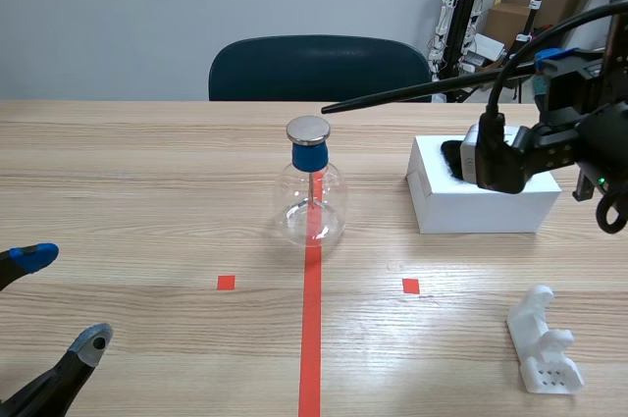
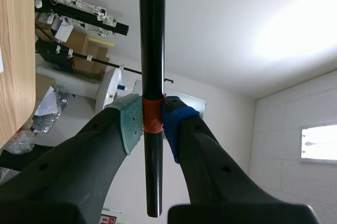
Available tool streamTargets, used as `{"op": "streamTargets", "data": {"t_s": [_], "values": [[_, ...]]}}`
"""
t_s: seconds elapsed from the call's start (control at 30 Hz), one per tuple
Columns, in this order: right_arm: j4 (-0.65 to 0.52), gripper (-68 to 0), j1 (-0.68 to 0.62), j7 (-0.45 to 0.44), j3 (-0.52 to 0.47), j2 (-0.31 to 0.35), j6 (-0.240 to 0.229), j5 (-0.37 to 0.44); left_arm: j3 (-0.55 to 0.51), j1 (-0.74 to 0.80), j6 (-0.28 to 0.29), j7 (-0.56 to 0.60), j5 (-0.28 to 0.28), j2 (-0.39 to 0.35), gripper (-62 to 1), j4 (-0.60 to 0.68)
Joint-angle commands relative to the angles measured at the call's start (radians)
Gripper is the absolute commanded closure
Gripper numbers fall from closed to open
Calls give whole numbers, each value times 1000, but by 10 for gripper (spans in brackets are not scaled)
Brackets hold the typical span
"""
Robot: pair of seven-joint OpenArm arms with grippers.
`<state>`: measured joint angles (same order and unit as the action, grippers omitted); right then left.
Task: Do the electroscope experiment. move the rod toward and away from the electroscope
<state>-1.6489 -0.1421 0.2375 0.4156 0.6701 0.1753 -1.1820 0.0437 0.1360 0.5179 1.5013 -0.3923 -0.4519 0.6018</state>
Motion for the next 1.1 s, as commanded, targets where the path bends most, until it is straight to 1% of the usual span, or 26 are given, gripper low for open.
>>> {"op": "streamTargets", "data": {"t_s": [0.0,0.4,0.53,0.6,0.77,0.93,1.07], "values": [[-19,-37,26,9,-10,5,14,-8,-5,2,2,28,13,-9,-623,14],[-19,-37,26,0,-10,6,14,-22,-5,2,2,28,13,-9,-623,14],[-19,-37,25,0,-19,6,14,-5,-5,2,2,28,13,-9,-623,14],[-24,-38,19,0,-34,15,18,19,-5,2,2,28,13,-9,-623,14],[-82,-37,-50,-25,-116,54,49,108,-5,2,2,28,13,-9,-623,14],[-187,-37,-175,-46,-246,55,49,174,-5,2,2,28,13,-9,-623,14],[-286,-37,-306,-58,-342,51,50,223,-5,2,2,28,13,-9,-623,14]]}}
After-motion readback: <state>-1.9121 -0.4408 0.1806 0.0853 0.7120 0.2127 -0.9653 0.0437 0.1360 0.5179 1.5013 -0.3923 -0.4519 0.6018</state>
